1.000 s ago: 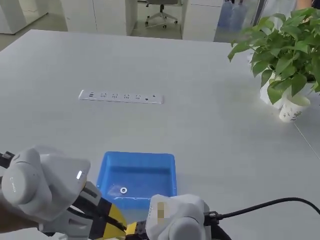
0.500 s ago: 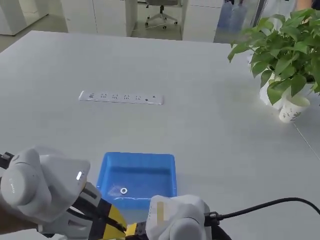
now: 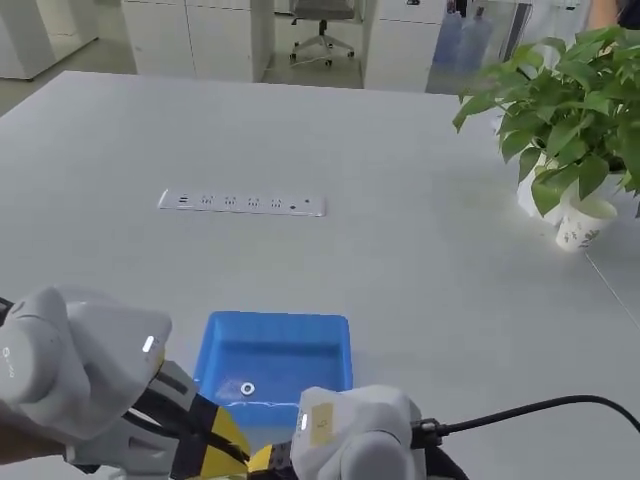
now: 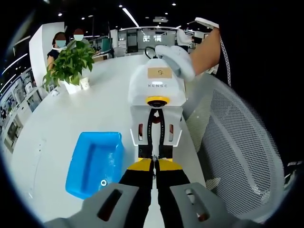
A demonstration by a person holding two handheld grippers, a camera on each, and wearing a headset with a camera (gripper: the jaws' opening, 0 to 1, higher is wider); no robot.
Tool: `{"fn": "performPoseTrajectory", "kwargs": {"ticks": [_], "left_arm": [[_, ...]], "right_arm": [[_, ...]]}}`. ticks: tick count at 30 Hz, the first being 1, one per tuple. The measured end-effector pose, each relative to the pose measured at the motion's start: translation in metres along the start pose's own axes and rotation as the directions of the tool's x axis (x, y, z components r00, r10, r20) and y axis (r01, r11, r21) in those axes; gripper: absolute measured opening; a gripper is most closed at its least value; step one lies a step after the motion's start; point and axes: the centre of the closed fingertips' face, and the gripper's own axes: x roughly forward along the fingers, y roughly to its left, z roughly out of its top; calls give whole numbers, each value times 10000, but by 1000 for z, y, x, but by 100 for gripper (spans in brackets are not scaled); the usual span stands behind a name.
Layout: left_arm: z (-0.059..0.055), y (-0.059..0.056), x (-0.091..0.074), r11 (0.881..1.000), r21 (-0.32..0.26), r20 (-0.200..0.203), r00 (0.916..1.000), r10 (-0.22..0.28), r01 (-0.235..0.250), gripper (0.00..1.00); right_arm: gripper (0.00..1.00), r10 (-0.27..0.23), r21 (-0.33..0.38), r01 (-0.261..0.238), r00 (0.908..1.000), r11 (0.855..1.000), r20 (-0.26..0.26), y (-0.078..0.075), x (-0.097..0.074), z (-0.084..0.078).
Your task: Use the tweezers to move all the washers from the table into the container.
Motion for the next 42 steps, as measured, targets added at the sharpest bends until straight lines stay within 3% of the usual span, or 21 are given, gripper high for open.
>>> {"fn": "performPoseTrajectory", "kwargs": {"ticks": [17, 29, 42], "left_arm": [[21, 8, -17, 9994, 221, 92, 9996, 254, -256, 4], [36, 31, -27, 9972, 514, 151, 9984, 544, -552, 4], [36, 55, -32, 9961, 509, 113, 9974, 712, -717, 4]], "right_arm": [[8, -108, -474, 109, 9999, 9988, 26, -11, -17, 21], [8, -474, -768, 481, 9988, 9959, 106, -37, -29, 34], [8, -618, -836, 629, 9980, 9945, 157, -62, -29, 38]]}}
